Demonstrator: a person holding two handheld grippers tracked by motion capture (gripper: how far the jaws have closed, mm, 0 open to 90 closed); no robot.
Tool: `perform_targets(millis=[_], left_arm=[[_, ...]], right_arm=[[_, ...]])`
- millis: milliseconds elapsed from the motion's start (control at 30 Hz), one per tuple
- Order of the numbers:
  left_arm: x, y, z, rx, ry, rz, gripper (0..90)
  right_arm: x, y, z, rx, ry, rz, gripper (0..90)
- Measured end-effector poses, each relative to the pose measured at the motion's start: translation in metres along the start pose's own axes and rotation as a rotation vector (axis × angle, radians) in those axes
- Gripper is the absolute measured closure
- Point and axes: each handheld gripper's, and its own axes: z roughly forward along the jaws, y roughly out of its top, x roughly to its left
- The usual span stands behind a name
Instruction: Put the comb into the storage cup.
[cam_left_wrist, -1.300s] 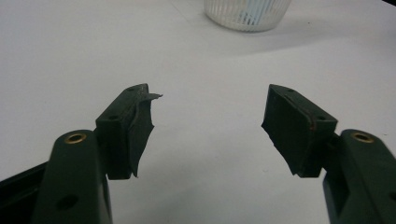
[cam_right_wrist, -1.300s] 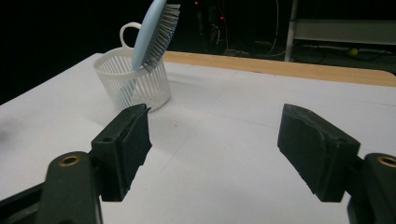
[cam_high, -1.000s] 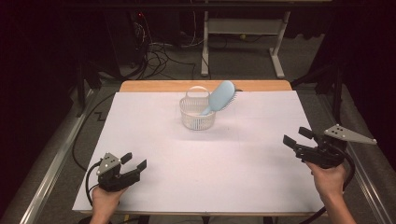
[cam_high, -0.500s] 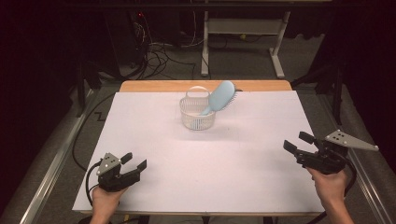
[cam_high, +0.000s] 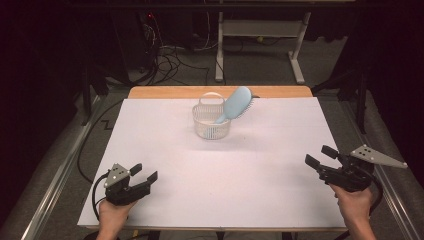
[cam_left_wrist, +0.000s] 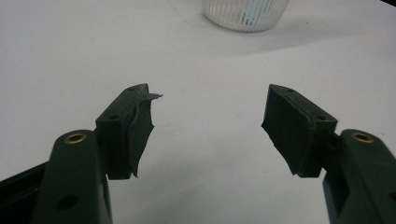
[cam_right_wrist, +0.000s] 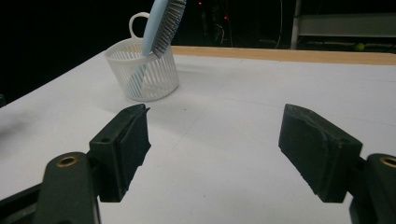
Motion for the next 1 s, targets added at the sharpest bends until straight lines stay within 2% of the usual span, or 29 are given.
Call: perform_targets(millis=[500,700,1000], left_arm=[[0.0,0.0,0.0,-0.001,0.0,0.003,33.2],[0.001,0.001,-0.001,-0.006,0.007,-0.004,32.9],[0.0,0.001,-0.001,-0.006,0.006,0.0,33.0]], right_arm=[[-0.001,-0.015,-0.001,0.006,0.005,0.03,24.6],[0.001,-0.021,-0.002,-0.008,-0.009,0.021,24.9],[0.002,-0.03,0.002,0.006,-0.007,0.028,24.9]])
